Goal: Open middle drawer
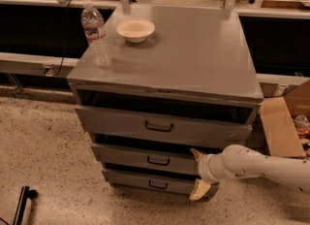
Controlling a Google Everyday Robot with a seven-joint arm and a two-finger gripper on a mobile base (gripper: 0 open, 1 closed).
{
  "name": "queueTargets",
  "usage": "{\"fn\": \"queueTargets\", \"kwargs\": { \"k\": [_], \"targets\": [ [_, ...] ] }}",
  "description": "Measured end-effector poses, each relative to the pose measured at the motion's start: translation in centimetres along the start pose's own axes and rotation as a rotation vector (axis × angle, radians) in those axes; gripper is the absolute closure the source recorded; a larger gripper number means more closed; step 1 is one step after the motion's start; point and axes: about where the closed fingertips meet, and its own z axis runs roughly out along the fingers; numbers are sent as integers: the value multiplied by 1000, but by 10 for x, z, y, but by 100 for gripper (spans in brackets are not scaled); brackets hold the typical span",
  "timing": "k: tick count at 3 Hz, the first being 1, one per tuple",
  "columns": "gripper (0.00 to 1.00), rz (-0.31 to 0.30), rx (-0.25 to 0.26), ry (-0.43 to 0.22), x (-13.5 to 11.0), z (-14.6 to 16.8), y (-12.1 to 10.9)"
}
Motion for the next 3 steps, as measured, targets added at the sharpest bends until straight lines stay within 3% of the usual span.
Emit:
{"fn": "queueTargets", "kwargs": {
  "k": [1,2,3],
  "targets": [
    [6,36,4,22,13,12,-21],
    [24,61,-25,42,22,24,-19],
    [48,74,-80,56,26,30,7]
  ]
}}
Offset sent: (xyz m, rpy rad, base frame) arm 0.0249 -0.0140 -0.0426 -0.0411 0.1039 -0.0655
